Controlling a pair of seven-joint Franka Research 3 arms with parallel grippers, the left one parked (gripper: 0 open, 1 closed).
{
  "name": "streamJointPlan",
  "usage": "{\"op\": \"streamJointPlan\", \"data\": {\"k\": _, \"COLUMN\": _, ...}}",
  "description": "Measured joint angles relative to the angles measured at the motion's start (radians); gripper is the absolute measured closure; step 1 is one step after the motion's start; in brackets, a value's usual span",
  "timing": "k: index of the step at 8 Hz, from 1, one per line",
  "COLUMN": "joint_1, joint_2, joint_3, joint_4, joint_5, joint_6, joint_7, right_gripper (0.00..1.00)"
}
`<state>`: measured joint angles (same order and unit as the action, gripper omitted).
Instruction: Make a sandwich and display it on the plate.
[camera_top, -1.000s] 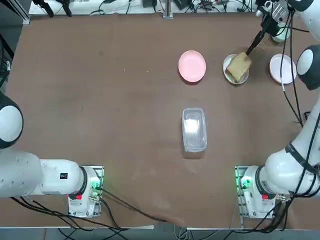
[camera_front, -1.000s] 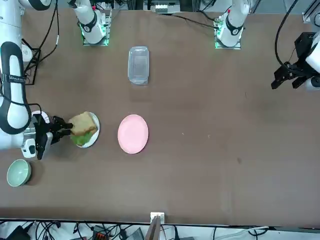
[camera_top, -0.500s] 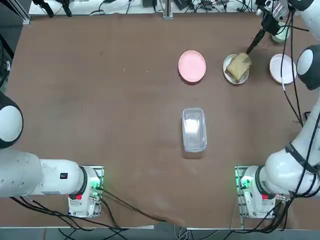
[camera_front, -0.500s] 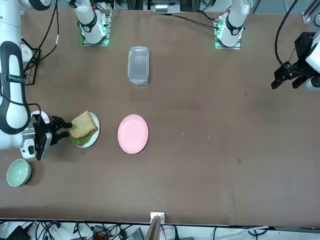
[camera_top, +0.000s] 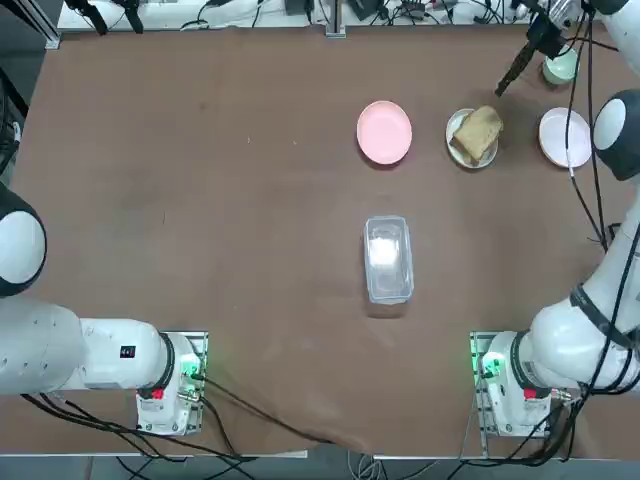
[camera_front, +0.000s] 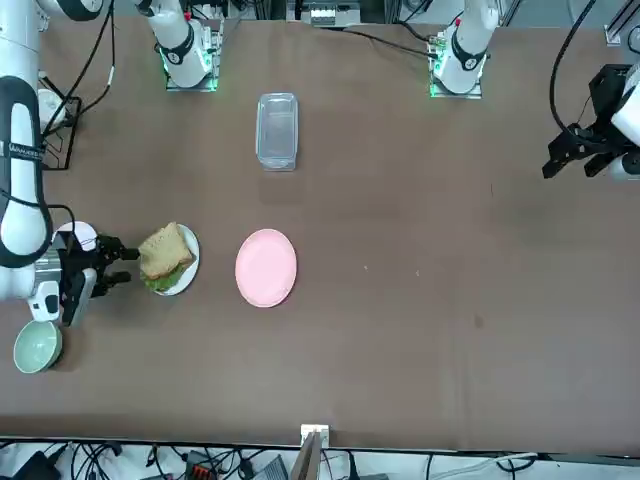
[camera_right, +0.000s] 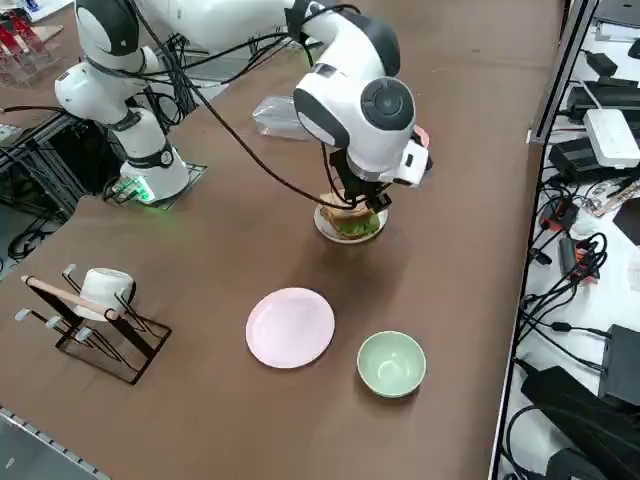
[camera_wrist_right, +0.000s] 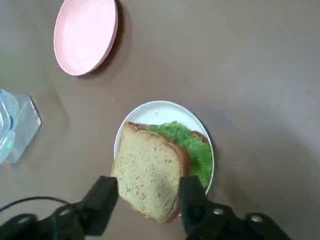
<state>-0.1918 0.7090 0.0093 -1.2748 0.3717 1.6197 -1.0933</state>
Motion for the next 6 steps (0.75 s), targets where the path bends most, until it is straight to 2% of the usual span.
{"op": "streamJointPlan", "data": {"k": 1, "joint_1": 0.001, "joint_2": -0.008, "joint_3": 0.000, "joint_4": 0.013, "joint_5": 0.000, "joint_6": -0.002, "joint_7": 0.043, "right_gripper": 0.01}}
{"op": "streamJointPlan", "data": {"k": 3, "joint_1": 0.000, "joint_2": -0.054, "joint_3": 0.000, "joint_4": 0.038, "joint_5": -0.021, "joint_6": -0.003, "joint_7": 0.135, "right_gripper": 0.00}}
{"op": "streamJointPlan", "data": {"k": 6, "joint_1": -0.003, "joint_2": -0.178, "joint_3": -0.001, "joint_4": 0.048, "joint_5": -0.090, "joint_6": -0.019, "joint_7": 0.348, "right_gripper": 0.00}}
